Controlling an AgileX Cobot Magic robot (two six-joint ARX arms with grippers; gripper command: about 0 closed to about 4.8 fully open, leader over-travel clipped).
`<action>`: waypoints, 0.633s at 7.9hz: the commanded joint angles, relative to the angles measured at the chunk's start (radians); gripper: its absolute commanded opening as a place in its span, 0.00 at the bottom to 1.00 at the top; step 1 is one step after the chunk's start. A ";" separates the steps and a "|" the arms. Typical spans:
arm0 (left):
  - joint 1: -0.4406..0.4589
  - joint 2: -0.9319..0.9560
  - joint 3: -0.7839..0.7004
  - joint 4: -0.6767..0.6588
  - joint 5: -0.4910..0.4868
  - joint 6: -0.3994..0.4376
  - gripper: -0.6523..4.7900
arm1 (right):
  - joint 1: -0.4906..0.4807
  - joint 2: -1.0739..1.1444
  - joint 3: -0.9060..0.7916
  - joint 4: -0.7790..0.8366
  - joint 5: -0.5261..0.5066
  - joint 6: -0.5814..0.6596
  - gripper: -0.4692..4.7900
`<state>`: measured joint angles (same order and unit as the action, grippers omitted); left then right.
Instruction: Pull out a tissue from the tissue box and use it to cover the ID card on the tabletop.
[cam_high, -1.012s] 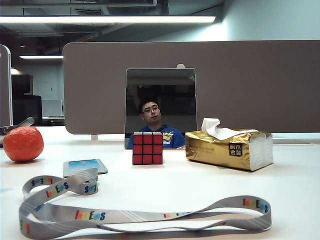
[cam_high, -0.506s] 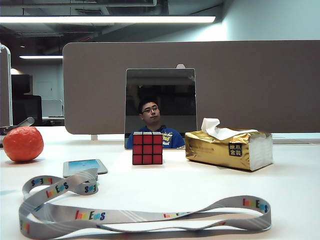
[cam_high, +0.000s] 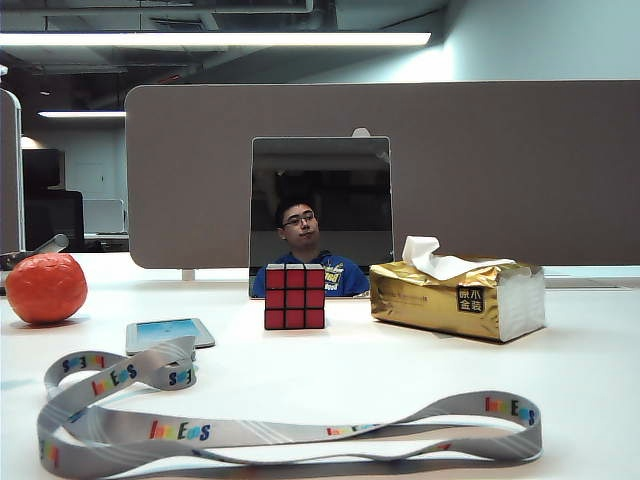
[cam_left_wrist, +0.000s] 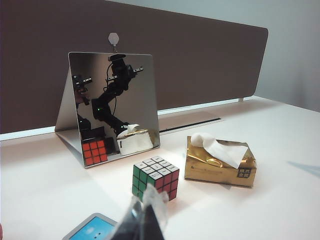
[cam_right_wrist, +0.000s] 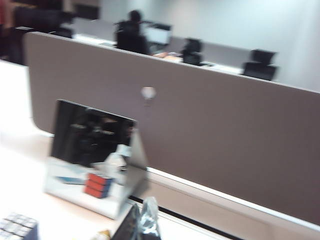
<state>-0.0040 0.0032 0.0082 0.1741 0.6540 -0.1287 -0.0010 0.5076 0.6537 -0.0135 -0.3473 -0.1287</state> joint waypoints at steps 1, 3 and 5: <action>-0.002 0.001 0.003 0.016 0.005 -0.023 0.11 | 0.184 0.578 0.010 0.402 -0.095 0.154 0.24; -0.002 0.001 0.003 0.016 0.005 -0.023 0.11 | 0.244 0.686 0.010 0.420 -0.019 0.154 0.33; -0.001 0.001 0.003 0.016 0.005 -0.022 0.11 | 0.296 0.859 0.010 0.520 0.016 0.154 0.44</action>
<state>-0.0040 0.0032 0.0078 0.1764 0.6544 -0.1509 0.2886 1.3430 0.6582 0.4423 -0.3374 0.0250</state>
